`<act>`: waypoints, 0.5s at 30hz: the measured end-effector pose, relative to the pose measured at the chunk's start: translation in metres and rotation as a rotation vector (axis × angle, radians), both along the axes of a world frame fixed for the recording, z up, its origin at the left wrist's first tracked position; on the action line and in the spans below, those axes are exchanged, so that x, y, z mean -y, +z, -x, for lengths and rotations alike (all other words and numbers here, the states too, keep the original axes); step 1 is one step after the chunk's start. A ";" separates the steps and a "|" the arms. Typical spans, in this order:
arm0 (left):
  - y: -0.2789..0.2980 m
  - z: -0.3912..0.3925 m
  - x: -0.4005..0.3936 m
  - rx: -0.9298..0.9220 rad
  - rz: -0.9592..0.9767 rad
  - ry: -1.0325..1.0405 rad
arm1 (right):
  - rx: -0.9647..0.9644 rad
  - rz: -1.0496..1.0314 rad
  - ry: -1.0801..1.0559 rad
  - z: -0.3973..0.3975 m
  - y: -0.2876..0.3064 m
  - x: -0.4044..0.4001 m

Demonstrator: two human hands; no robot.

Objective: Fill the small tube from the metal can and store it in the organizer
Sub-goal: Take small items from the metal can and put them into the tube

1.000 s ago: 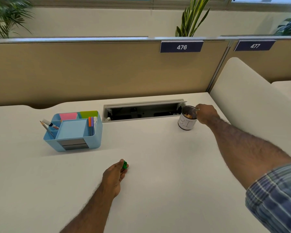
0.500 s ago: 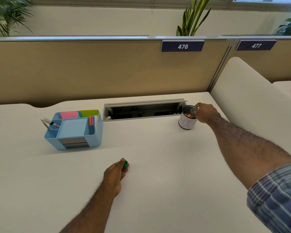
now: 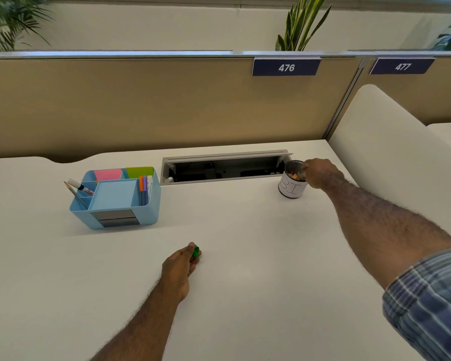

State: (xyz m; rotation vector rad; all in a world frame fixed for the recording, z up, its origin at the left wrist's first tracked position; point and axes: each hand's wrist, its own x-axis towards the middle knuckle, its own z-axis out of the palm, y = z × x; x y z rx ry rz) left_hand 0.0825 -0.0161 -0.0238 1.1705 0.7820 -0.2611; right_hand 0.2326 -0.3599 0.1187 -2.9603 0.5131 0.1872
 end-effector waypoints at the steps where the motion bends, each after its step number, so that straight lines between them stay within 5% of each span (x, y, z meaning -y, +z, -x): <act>1: 0.000 0.000 0.000 -0.001 -0.001 0.001 | 0.019 -0.002 -0.015 0.000 0.000 0.000; 5: 0.001 0.000 0.001 -0.004 0.000 0.007 | 0.173 -0.173 -0.170 -0.002 -0.005 0.000; 11: 0.003 0.001 0.002 0.004 0.016 0.017 | 0.370 -0.866 -0.475 -0.004 -0.007 -0.010; 15: 0.001 0.001 0.002 0.006 0.016 0.018 | 0.295 -1.413 -0.583 0.010 -0.009 -0.022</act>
